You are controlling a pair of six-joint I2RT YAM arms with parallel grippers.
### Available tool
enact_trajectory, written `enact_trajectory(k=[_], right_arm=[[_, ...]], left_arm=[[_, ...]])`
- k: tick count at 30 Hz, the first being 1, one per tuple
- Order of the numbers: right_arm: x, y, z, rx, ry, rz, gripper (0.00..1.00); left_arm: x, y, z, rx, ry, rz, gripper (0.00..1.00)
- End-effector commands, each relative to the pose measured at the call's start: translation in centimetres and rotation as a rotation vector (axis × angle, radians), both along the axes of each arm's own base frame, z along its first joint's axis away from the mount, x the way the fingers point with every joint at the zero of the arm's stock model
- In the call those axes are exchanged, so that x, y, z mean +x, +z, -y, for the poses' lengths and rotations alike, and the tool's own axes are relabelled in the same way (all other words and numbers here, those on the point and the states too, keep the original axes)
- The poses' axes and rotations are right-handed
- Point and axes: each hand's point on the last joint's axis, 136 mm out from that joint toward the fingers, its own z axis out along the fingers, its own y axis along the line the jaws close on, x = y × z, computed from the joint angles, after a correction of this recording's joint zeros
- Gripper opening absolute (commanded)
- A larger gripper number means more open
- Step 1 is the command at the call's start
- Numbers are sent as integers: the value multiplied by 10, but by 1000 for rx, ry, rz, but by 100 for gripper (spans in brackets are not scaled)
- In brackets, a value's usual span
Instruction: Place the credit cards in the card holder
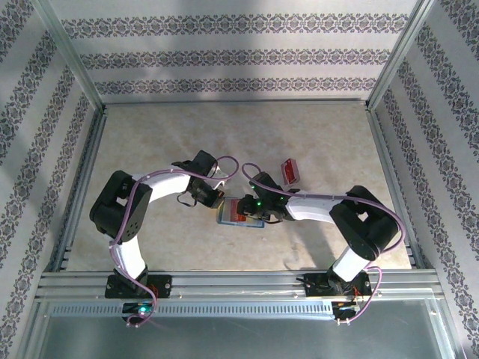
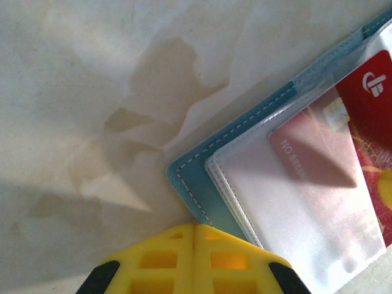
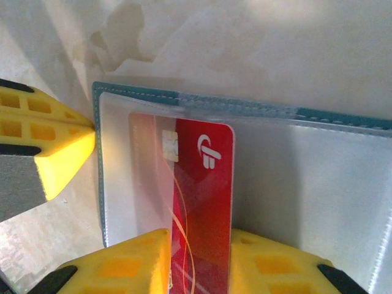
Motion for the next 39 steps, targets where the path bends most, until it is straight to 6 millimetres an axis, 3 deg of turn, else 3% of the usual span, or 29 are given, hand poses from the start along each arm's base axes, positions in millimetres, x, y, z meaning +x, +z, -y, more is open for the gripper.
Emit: enact_trajectory(k=[1, 10, 24, 39], right_arm=[[-4, -3, -1, -36, 14, -16, 31], [-13, 6, 18, -85, 9, -17, 37], [-8, 4, -6, -55, 41, -17, 20], [-7, 3, -17, -51, 65, -26, 22]], left_arm=[[-25, -6, 9, -20, -31, -71, 4], [-23, -4, 8, -9, -33, -52, 5], [-25, -6, 10, -8, -35, -59, 5], [-23, -6, 10, -2, -33, -59, 4]])
